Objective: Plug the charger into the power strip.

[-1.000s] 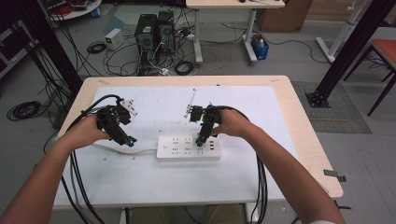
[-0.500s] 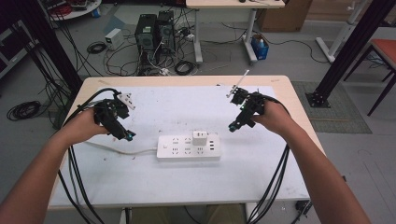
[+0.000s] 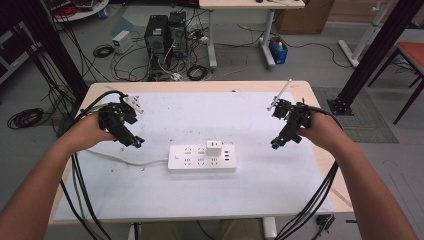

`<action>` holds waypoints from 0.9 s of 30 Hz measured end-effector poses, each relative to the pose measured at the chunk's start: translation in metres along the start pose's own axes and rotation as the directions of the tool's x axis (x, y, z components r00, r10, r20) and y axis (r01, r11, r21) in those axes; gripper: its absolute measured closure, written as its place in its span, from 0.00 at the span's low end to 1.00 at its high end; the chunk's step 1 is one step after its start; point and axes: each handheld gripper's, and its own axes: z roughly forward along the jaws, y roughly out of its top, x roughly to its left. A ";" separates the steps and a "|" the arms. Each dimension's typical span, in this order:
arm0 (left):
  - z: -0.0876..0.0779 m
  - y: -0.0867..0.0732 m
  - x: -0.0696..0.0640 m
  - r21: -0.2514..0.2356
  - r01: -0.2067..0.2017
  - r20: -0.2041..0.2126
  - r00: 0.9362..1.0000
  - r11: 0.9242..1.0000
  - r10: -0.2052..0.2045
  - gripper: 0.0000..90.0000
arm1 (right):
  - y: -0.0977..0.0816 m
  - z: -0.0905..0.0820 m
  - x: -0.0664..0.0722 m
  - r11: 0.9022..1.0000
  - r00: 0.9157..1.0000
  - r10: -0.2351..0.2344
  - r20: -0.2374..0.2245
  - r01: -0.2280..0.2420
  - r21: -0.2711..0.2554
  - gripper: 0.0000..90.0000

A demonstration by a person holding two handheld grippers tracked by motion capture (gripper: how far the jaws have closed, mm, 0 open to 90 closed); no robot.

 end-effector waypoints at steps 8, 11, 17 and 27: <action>-0.003 -0.002 -0.001 0.004 -0.002 -0.010 1.000 1.000 0.002 0.23 | -0.013 0.002 0.002 1.000 1.000 0.004 0.011 -0.004 0.010 0.01; -0.004 -0.003 -0.001 -0.005 0.011 -0.018 1.000 1.000 -0.012 0.23 | -0.015 0.003 0.002 1.000 1.000 0.006 0.013 -0.006 0.008 0.01; -0.007 -0.006 -0.003 -0.008 0.015 -0.035 0.999 1.000 -0.015 0.23 | -0.012 0.006 0.003 1.000 1.000 -0.017 0.016 0.017 0.011 0.01; -0.006 -0.009 -0.002 -0.005 0.040 -0.049 0.998 0.999 -0.040 0.23 | -0.013 0.011 0.006 1.000 1.000 -0.015 0.008 0.015 0.003 0.01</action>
